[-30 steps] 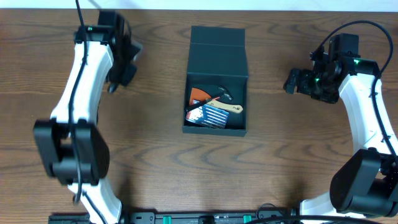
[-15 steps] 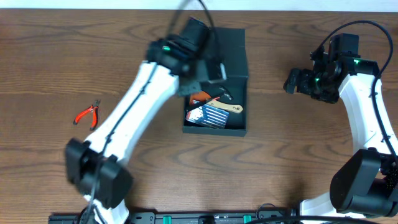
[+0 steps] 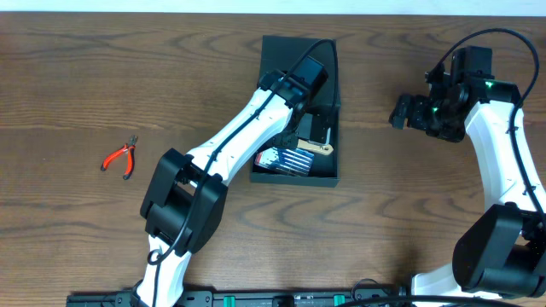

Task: Pack container
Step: 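Carry the yellow screwdriver into the black box and release it, then move the left gripper back over the red pliers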

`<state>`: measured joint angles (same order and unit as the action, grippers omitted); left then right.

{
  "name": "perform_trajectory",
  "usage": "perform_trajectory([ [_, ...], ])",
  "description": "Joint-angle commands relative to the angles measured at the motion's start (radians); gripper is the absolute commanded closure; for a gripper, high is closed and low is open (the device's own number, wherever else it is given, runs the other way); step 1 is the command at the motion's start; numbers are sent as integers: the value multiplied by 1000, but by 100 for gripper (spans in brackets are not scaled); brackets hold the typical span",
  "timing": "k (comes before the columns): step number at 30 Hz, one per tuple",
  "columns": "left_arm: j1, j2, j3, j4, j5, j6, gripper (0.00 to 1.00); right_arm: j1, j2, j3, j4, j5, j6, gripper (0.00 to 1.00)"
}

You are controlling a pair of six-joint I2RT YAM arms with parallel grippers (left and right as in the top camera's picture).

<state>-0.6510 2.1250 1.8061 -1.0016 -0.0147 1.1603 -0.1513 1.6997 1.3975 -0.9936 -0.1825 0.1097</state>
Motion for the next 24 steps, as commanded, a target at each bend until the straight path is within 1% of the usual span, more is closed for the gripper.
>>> perform_trajectory([
  [1,3,9,-2,10,-12,5,71,-5,5,1,-7,6,-14,3],
  [3,3,0,0,26,-51,-55,47,-5,5,1,-10,6,-14,3],
  [5,4,-9,9,45,-112,-137,36,-5,5,1,-13,6,-13,3],
  [6,4,-15,16,48,-138,-162,33,-5,5,1,-13,6,-14,3],
  [9,6,-40,46,48,-198,-249,31,-5,5,1,-13,6,-13,3],
  [13,16,-114,69,45,-319,-409,30,-5,5,1,-14,6,-14,3],
  [17,74,-229,71,33,-430,-599,30,-5,5,1,-14,6,-14,3],
  [20,176,-325,71,0,-441,-784,30,-5,5,1,-17,6,-14,3],
  [21,231,-360,71,-13,-440,-861,25,-5,5,1,-17,6,-14,3],
  [24,397,-421,71,-62,-434,-1044,22,-5,5,1,-17,6,-14,2],
])
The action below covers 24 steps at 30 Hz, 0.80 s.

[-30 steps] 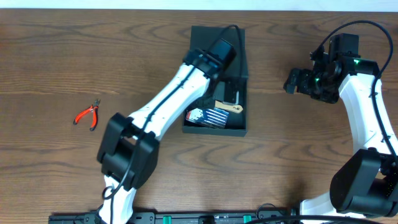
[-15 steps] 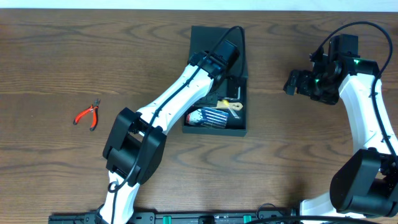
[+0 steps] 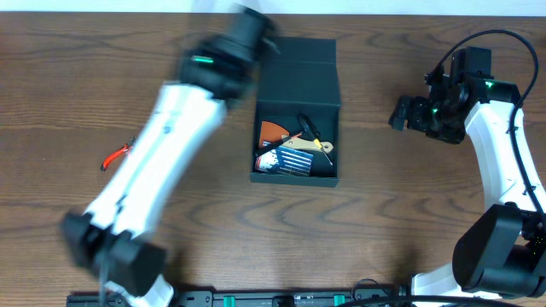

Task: Pack container
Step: 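Move the left gripper back over the red pliers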

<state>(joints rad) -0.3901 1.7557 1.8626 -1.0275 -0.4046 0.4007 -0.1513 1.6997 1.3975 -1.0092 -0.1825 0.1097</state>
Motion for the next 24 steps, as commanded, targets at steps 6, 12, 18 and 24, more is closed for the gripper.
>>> perform_trajectory([
  [6,473,-24,-9,-195,242,-311,14,-5,5,1,9,6,-13,1],
  [12,661,126,-42,-261,289,-113,14,-5,5,1,14,6,-13,1],
  [18,693,291,-43,-284,304,-91,16,-5,5,1,23,6,-14,1],
  [24,665,423,-45,-352,319,-95,16,-5,5,1,52,6,-14,1],
])
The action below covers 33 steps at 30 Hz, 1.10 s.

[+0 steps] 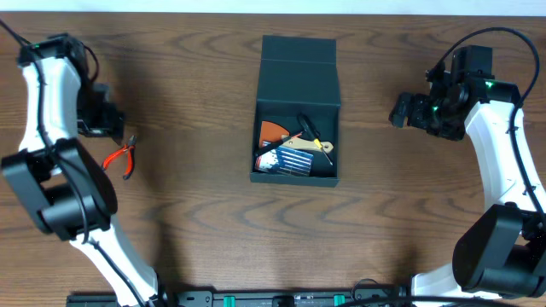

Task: Pack container
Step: 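Move the left gripper back over the red pliers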

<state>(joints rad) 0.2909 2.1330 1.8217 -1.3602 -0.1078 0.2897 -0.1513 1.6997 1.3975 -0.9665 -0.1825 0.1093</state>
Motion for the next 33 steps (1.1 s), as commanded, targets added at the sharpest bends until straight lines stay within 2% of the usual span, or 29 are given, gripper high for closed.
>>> perform_trajectory([
  [1,-19,62,-6,-22,22,17,16,-5,5,1,15,6,-13,1],
  [3,-24,90,-15,-23,22,28,16,-5,5,1,32,6,-13,1],
  [7,-34,133,-31,-23,22,122,32,-5,5,1,78,12,-13,1],
  [9,-37,141,-32,-21,21,149,34,-5,5,1,89,18,-13,1],
  [21,-37,143,-32,90,23,344,35,-5,5,1,95,29,-13,1],
  [33,-51,143,-32,197,127,330,37,-5,5,1,96,82,-13,1],
])
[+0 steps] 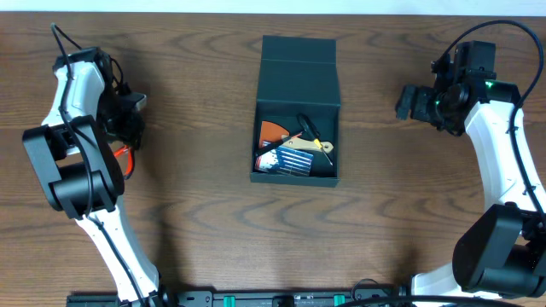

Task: Pack container
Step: 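Move the left gripper back over the red pliers, then lower the left gripper onto the red pliers handles and grasp them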

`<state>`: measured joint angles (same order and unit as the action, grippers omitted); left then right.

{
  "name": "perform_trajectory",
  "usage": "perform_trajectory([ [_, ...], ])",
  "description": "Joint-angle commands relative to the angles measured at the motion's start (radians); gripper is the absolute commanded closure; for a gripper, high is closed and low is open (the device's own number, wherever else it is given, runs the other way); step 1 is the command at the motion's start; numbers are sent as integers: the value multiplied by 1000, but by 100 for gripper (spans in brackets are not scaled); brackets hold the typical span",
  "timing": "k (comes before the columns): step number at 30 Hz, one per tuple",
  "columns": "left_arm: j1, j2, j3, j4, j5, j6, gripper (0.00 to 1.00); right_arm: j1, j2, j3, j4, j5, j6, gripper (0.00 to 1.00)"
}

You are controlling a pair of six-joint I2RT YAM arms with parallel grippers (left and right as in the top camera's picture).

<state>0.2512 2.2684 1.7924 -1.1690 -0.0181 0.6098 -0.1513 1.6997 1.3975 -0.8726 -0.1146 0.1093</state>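
The dark container [255,145] stands open at the table's middle, its lid [299,64] folded back. Inside lie an orange piece [272,130], a blue-and-white striped packet [290,159], a small yellow-and-black tool [309,128] and a tan tag [320,147]. Red-handled pliers [126,160] lie at the left, partly under my left arm. My left gripper [130,119] hangs right above the pliers; its fingers are too dark to read. My right gripper [408,102] hovers right of the container, with nothing seen in it.
The brown wooden table [213,230] carries only the container and the pliers. The arms' bases sit on the rail at the near edge [281,298]. The right arm's cable [478,34] loops above it.
My left gripper has shifted right and a little down, from beside the pliers' far end to directly over them. The right gripper has moved slightly up and right.
At first my left arm reached into the open container. Then it was swinging away to the left, leaving the yellow-and-black tool lying among the contents. After that it stood at the far left by the pliers, and now it is over them.
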Motion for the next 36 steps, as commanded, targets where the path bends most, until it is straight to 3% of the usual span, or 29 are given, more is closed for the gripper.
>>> perform_trajectory([
  [1,-14,8,-3,10,37,10,38,-5,5,1,2,14,-13,1],
  [17,-21,8,-164,46,33,-11,50,-5,5,1,-5,14,-13,1],
  [28,-22,5,-163,68,30,-50,50,-5,5,1,0,14,-13,1],
  [36,-22,-66,-89,62,-66,-73,50,-5,5,1,3,14,-13,1],
])
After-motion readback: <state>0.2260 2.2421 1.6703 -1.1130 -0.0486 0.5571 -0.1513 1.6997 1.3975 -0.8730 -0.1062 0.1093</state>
